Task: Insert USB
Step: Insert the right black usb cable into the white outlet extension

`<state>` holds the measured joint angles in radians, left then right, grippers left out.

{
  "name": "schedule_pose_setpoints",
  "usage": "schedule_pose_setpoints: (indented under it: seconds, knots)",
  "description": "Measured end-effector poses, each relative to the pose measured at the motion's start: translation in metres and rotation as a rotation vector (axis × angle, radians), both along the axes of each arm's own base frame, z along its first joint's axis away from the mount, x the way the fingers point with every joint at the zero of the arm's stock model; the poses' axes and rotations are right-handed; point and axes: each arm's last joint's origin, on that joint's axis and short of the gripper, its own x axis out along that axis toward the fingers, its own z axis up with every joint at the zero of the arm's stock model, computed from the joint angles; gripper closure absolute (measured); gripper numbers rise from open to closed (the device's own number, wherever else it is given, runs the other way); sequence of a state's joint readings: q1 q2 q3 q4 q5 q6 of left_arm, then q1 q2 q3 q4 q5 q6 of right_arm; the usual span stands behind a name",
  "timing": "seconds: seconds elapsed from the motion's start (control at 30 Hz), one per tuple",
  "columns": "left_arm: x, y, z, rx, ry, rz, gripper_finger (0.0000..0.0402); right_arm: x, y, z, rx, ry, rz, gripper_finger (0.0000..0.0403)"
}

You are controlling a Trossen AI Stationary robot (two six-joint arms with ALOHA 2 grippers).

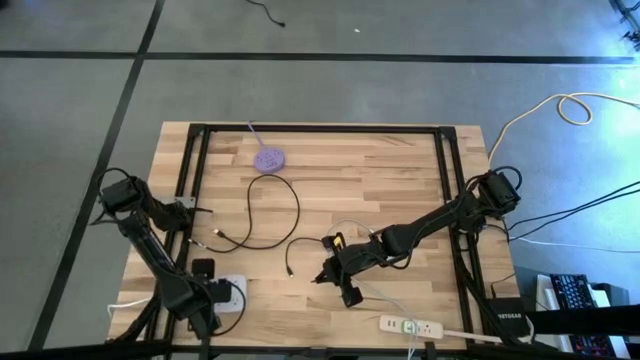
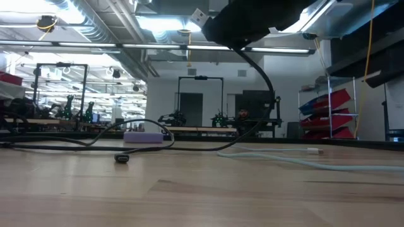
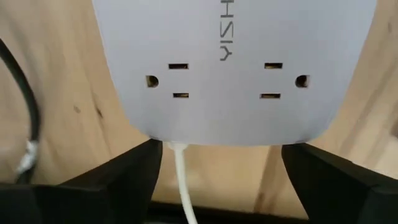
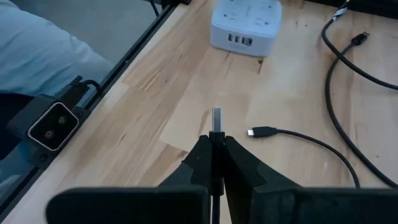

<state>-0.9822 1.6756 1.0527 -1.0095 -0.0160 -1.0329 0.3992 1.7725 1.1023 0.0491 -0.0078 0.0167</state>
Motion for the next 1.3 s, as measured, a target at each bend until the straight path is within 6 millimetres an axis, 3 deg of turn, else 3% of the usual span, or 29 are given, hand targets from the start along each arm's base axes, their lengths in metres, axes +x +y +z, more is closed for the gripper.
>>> schedule_pose_setpoints:
  seconds: [0.2, 0.37, 0.53, 0.6, 0.83, 1.0, 1.3]
  knots:
    - [0.016, 0.01, 0.0, 0.029, -0.047, -0.052, 0.0087, 0.003, -0.001, 0.004, -0.006, -0.015, -0.054, 0.0402]
    - [0.027, 0.019, 0.0, 0.044, -0.062, -0.048, 0.0087, 0.033, 0.013, 0.011, 0.003, 0.032, -0.064, 0.0402]
    - [0.033, 0.022, 0.0, 0.03, -0.076, -0.058, 0.0087, 0.066, 0.024, -0.033, -0.073, 0.213, 0.001, 0.0402]
    - [0.033, 0.022, 0.0, 0.039, -0.079, -0.08, 0.0087, 0.078, 0.03, -0.04, -0.048, 0.245, 0.042, 0.0402]
    - [0.034, 0.022, 0.0, 0.045, -0.086, -0.123, 0.0087, 0.111, 0.044, -0.019, -0.072, 0.215, 0.005, 0.0402]
    - [0.035, 0.023, 0.0, 0.052, -0.094, -0.116, 0.0087, 0.13, 0.038, -0.013, -0.095, 0.258, -0.093, 0.0402]
    - [0.035, 0.023, 0.0, 0.056, -0.097, -0.116, 0.0087, 0.148, 0.029, -0.036, -0.112, 0.373, -0.07, 0.0402]
